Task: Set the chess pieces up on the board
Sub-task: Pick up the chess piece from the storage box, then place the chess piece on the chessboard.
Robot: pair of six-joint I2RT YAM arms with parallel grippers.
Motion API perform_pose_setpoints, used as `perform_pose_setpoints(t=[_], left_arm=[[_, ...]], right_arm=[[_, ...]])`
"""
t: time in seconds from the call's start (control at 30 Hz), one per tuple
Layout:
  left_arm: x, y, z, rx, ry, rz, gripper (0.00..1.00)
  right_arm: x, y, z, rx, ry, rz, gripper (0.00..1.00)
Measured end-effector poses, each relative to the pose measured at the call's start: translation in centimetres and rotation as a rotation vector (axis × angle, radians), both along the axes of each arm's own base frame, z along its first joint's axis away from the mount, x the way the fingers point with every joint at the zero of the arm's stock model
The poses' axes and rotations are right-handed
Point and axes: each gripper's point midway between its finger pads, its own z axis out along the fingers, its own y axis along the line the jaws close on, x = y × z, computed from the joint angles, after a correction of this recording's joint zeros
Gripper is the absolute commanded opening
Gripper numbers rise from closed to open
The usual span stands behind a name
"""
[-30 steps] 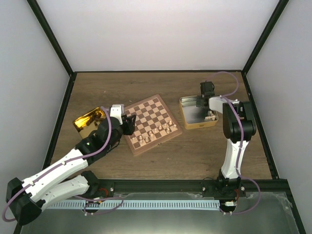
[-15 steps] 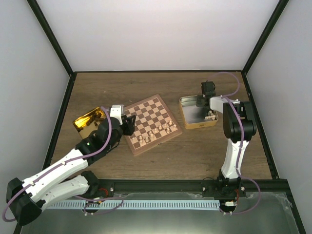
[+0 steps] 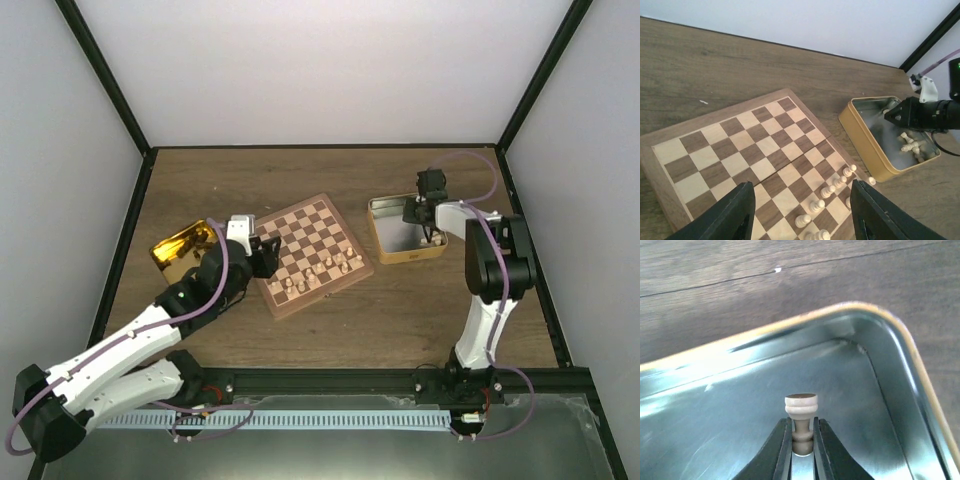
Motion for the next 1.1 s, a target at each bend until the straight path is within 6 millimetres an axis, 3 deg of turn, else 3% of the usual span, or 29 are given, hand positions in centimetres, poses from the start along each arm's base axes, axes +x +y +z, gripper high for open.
perform_pose_setpoints(t=[0.3,0.4,0.53,0.77,0.83,0.9,0.97,1.1], left_arm=[[0.5,-2.4,-1.9,-0.029,0.118,-0.075,0.60],[1.7,-3.5,-2.2,-0.061,0.182,-0.104,0.60],[2.9,-4.2,-2.3,-0.150,0.268,-0.155,0.69],[2.8,-5.7,-0.3,-0.358,0.346,-0.287,0.79],[2.6,-6.3,0.2,-0.399,0.357,-0.330,0.80],[2.2,-7.0,0.6,-0.433,0.374,-0.373,0.80],[1.9,-7.7,0.8,-0.462,0.393,-0.415,0.72],[1.6,-8.4,0.7,-0.491,0.421,-0.451,0.64]], right_arm=[[-4.8,3.8,7.2,0.246,-0.104,0.109,0.10],[-6.5,6.7,9.7,0.362,-0.161,0.239,0.10],[-9.4,11.5,12.5,0.508,-0.221,0.451,0.11],[-16.6,21.5,16.8,0.706,-0.256,0.929,0.11],[-17.6,22.4,17.1,0.719,-0.254,0.981,0.11],[-19.2,23.8,17.4,0.733,-0.245,1.060,0.12],[-20.5,25.0,17.8,0.738,-0.241,1.127,0.12],[-21.7,26.3,19.1,0.739,-0.253,1.212,0.13]])
